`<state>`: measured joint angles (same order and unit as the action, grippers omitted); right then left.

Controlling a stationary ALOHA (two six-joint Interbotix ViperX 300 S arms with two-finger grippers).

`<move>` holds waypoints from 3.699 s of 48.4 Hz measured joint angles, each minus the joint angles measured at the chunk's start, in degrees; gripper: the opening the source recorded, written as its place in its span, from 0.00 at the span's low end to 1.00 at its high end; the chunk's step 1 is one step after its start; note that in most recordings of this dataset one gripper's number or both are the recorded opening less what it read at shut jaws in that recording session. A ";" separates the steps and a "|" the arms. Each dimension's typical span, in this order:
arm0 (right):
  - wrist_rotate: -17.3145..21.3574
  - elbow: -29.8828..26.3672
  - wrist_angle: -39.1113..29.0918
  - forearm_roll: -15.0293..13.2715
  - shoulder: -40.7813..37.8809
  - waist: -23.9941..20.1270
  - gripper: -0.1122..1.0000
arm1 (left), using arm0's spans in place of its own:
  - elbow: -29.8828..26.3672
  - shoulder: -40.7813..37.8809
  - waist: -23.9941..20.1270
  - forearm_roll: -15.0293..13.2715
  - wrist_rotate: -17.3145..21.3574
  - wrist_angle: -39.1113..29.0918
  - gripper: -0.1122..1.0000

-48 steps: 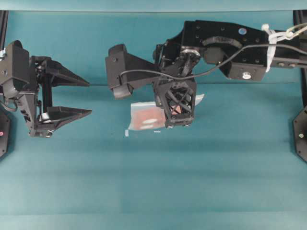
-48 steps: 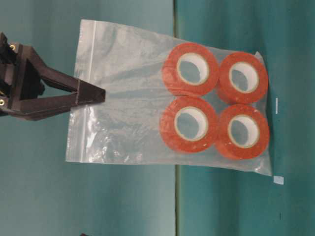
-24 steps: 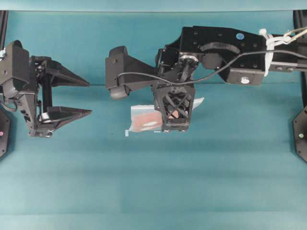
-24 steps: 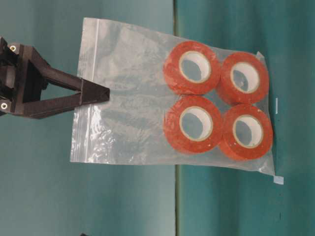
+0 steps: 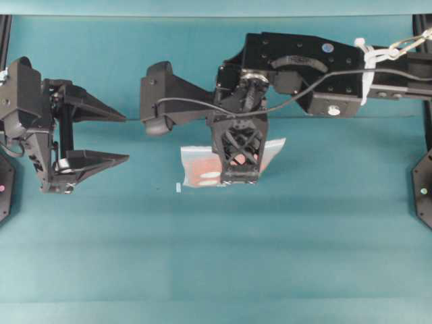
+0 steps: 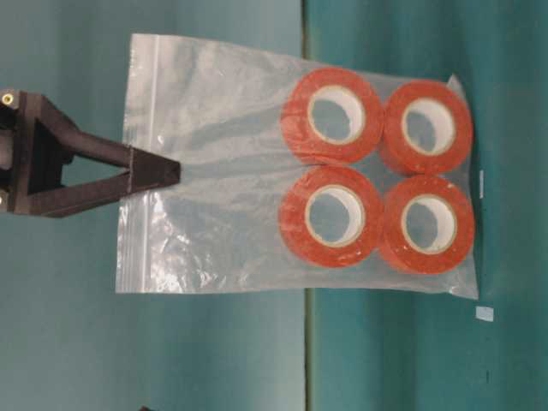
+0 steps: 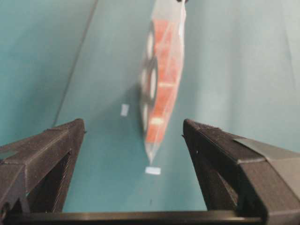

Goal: Hand over the clear zip bag and make it stand upright.

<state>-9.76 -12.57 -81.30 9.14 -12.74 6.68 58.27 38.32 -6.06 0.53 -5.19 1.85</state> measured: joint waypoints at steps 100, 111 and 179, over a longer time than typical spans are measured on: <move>1.05 6.33 8.00 0.00 1.14 0.09 0.13 | -5.45 -37.97 5.01 0.09 -3.78 23.73 0.93; 1.05 6.33 8.53 0.00 1.23 0.09 0.13 | -7.56 -42.36 4.92 0.09 -3.52 27.25 0.93; 1.58 6.42 8.88 0.00 1.23 0.09 0.13 | -13.45 -51.15 4.57 0.09 2.46 35.07 0.32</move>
<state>-8.17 -6.15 -72.42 9.14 -11.51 6.77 44.82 -12.83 -1.49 0.62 -2.72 36.91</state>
